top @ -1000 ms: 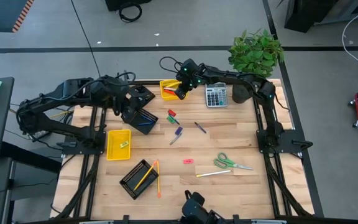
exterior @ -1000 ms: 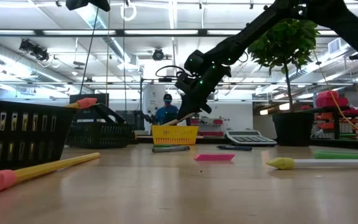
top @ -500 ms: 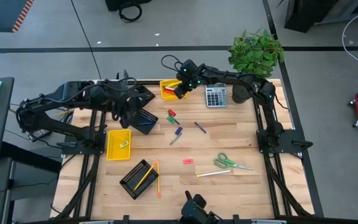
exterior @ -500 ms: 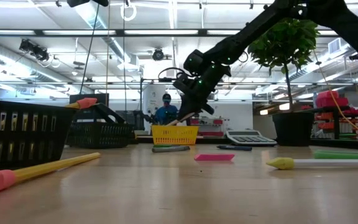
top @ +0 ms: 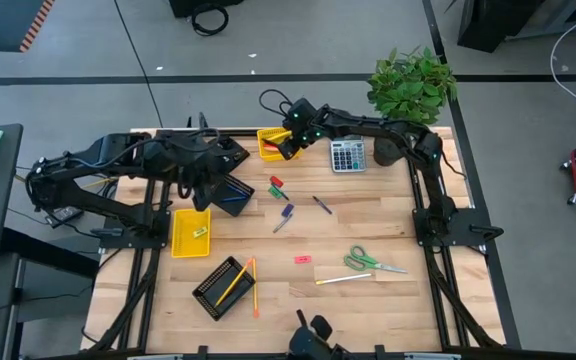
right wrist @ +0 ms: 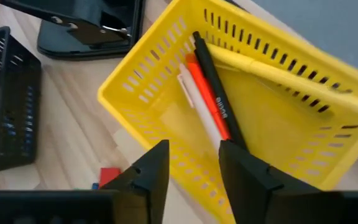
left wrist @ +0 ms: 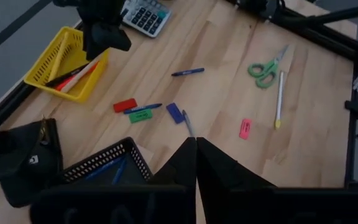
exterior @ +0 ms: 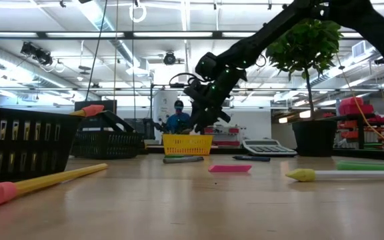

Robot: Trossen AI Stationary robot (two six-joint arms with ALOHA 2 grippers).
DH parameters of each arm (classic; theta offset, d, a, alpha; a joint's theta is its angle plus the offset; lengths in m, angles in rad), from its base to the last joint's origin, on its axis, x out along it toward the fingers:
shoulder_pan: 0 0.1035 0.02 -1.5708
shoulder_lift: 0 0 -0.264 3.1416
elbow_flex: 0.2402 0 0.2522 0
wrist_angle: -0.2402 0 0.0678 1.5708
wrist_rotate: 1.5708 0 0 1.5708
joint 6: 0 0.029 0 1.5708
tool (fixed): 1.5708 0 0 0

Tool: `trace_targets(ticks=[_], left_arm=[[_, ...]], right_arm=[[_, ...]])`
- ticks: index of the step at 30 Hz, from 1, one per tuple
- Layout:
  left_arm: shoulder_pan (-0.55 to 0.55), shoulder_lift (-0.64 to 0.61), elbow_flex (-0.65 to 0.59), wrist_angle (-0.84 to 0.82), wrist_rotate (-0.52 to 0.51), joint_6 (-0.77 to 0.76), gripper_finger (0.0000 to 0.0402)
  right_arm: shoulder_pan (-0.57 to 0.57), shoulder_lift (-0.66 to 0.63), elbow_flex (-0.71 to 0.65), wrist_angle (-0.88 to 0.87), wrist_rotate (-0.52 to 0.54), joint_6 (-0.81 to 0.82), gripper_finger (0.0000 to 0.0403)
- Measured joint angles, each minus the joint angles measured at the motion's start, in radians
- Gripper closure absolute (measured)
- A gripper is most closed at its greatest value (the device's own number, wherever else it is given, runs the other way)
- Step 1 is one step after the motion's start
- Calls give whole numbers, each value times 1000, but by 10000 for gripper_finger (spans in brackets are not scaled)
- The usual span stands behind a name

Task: Sort crayons/erasers/pens/pencils in bins
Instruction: Put the white pencil into the bottom black basket

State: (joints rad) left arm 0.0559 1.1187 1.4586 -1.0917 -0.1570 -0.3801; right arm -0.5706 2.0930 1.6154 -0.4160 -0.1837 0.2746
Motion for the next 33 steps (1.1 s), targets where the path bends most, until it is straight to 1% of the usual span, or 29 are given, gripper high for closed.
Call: trace_targets(ticks=[5, 8, 10, 13, 15, 17, 20, 22, 27, 30, 33], left_arm=[[0, 0, 0, 5, 9, 93, 390], [4, -8, 0, 4, 42, 148, 381], [9, -17, 0, 4, 100, 185, 377], [21, -43, 0, 3, 192, 223, 381], [26, -69, 0, 2, 213, 235, 388], [26, -95, 0, 2, 214, 243, 393], [26, -134, 0, 2, 214, 234, 393], [26, -162, 0, -3, 215, 204, 384], [25, -223, 0, -40, 217, 158, 366], [25, -252, 0, -64, 216, 163, 366], [25, -268, 1, -79, 216, 184, 373]], right_arm=[[22, -24, -1, -6, -13, 73, 245], [45, -75, -1, -11, -22, 82, 245], [65, -113, -1, -25, -22, 82, 245], [106, -171, -1, -103, -14, 111, 245], [143, -206, -1, -203, 7, 147, 244], [188, -230, -1, -314, 50, 194, 244], [259, -248, -1, -444, 118, 308, 244], [308, -249, -1, -476, 124, 415, 244], [436, -249, -1, -436, 138, 703, 244], [523, -249, -1, -395, 191, 782, 244], [610, -249, -1, -400, 235, 864, 244]])
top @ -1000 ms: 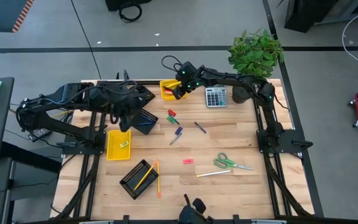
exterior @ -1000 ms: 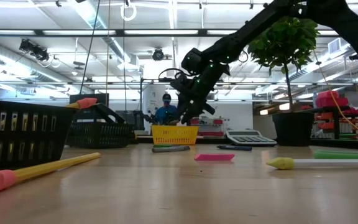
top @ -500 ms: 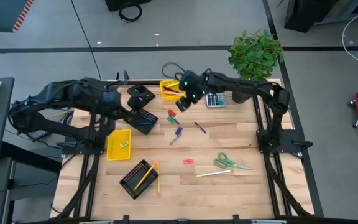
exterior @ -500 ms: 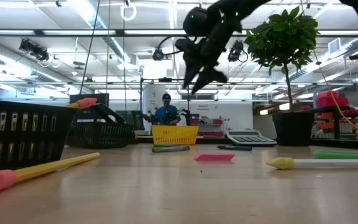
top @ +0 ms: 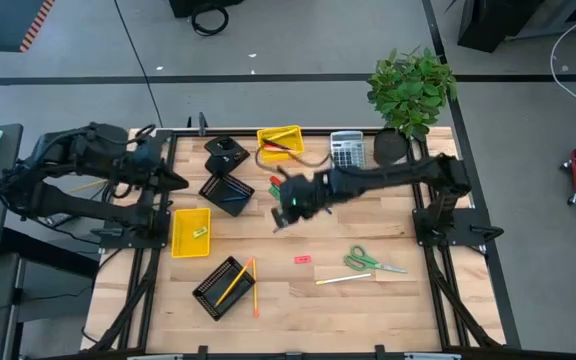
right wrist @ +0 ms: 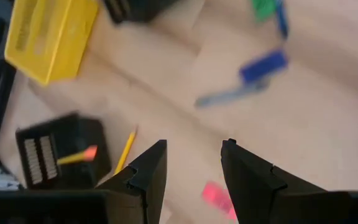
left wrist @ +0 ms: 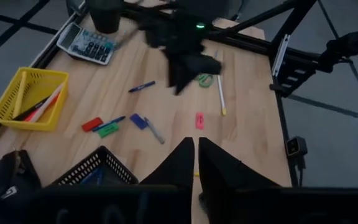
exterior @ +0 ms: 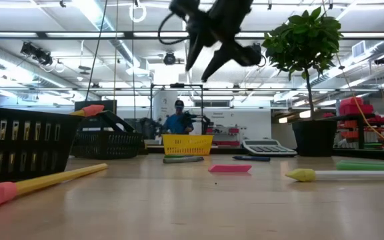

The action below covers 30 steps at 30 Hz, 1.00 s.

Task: Sort crayons/erasers/pens/pencils in bins
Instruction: Put the white pencil into the bottom black basket

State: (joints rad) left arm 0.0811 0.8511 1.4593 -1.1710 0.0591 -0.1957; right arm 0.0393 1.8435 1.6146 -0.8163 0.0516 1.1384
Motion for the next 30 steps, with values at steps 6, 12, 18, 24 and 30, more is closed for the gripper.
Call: trace_targets(ticks=[6, 12, 18, 24, 30], left_arm=[[0, -3, 0, -49, -1, 51, 383], [0, -1, 0, -58, -1, -2, 382], [0, -1, 0, -66, -1, -85, 389], [0, -1, 0, -71, -5, -244, 388], [-4, 9, 0, -83, -9, -455, 388]], right_arm=[[137, 9, 0, -52, 83, 227, 244], [229, 40, -3, -35, 199, 183, 244], [268, 38, -3, 1, 238, 154, 244], [278, 15, 11, 63, 267, -23, 244], [278, 11, 92, 53, 321, -312, 244]])
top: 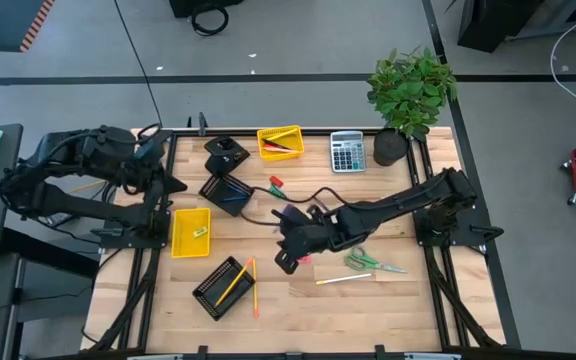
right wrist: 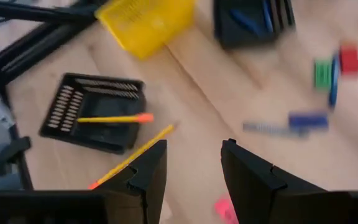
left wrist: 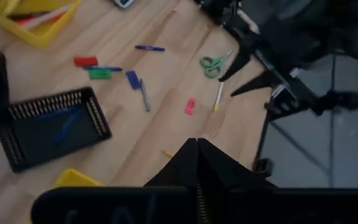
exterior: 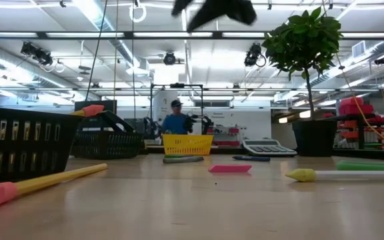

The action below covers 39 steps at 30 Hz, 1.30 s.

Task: Sort crayons/erasers/pens/pencils in bins
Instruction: Put the white pencil into the bottom black basket

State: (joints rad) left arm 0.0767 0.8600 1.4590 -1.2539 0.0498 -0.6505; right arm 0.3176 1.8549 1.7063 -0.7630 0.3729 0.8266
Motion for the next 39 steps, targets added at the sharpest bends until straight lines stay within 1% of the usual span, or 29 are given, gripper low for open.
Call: trace_targets(ticks=[5, 7, 9, 11, 12, 14, 16, 18, 21, 23, 25, 28, 32, 36, 39], left_arm=[[-37, -1, 0, 30, -26, -106, 396], [-52, 4, 0, 48, -67, -154, 394], [-66, 10, 0, 57, -124, -176, 389], [-74, 22, 0, 87, -179, -166, 387], [-77, 28, 0, 89, -197, -153, 387], [-81, 45, 0, 83, -218, -128, 391], [-81, 61, 0, 66, -234, -112, 394], [-81, 77, 0, 48, -260, -97, 395], [-81, 90, 0, 44, -315, -89, 387], [-81, 98, 0, 44, -341, -89, 380], [-81, 105, 0, 44, -363, -83, 378], [-81, 109, 0, 45, -413, -39, 384], [-78, 109, 0, 46, -468, 42, 393], [-78, 108, 0, 44, -478, 158, 386], [-78, 108, 0, 43, -446, 211, 370]], right_arm=[[-7, 0, 160, -58, 63, -189, 244], [-20, -3, 225, -111, 99, -225, 244], [-47, -4, 271, -172, 109, -235, 244], [-85, -5, 286, -234, 87, -223, 244], [-105, -4, 285, -260, 57, -221, 244], [-147, -2, 277, -300, -44, -237, 244], [-181, -4, 239, -299, -163, -275, 244], [-198, -2, 188, -311, -245, -334, 244], [-200, -1, 103, -329, -316, -438, 244], [-200, -3, 25, -300, -366, -477, 244], [-202, -1, -71, -218, -409, -489, 244], [-202, 0, -199, -59, -479, -460, 249], [-179, 0, -297, -39, -532, -379, 263], [-120, 0, -334, -28, -616, -307, 270], [-43, 0, -333, -13, -632, -277, 267]])
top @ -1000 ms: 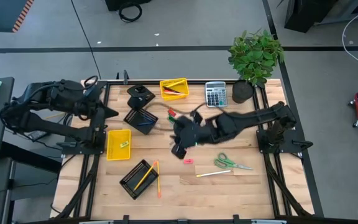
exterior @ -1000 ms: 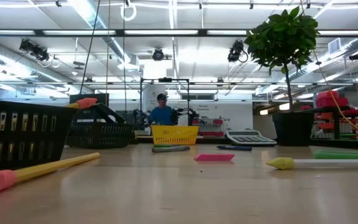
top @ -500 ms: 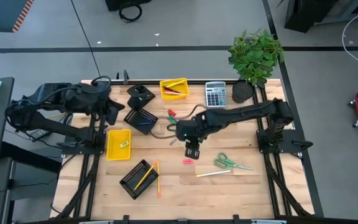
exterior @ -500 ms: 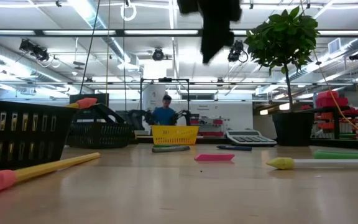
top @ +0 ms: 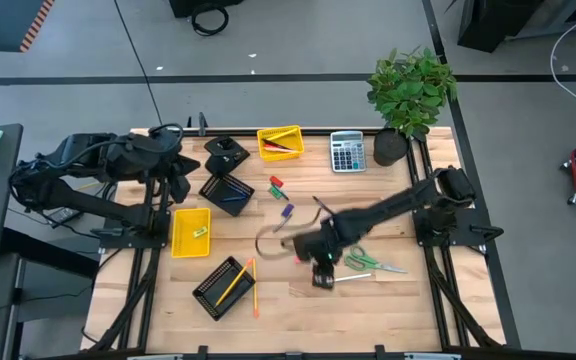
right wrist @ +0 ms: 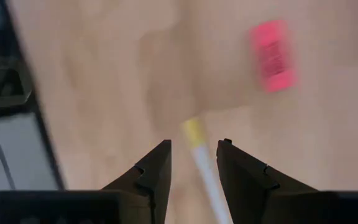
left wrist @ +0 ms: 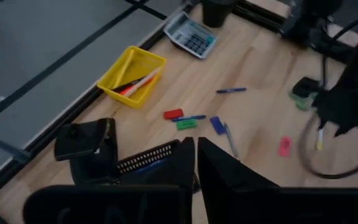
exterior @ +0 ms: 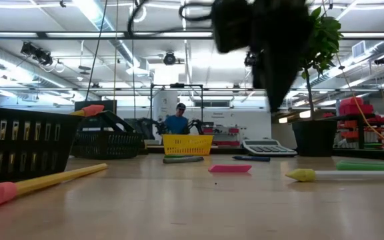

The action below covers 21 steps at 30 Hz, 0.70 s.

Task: Sort crayons/erasers/pens/pencils in bins
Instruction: Put the white pencil into the bottom black basket

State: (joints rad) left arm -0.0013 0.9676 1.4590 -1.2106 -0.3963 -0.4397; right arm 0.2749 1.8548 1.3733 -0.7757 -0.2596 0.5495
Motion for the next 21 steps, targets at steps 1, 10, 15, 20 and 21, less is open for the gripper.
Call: trace_targets(ticks=[1, 10, 15, 20, 21], left_arm=[[0, 0, 0, 0, 17, 10, 366], [0, 0, 0, 37, 45, 39, 363], [-3, 0, 0, 62, 46, 22, 372], [-3, -1, 0, 60, 63, 32, 373], [-3, -1, 0, 61, 72, 26, 372]], right_arm=[[32, 0, 3, 0, 8, 1, 264], [214, -1, 7, 24, 442, 32, 217], [196, 12, 7, 77, 464, 50, 212], [178, 45, -3, 91, 372, 30, 212], [178, 48, -11, 92, 359, 18, 212]])
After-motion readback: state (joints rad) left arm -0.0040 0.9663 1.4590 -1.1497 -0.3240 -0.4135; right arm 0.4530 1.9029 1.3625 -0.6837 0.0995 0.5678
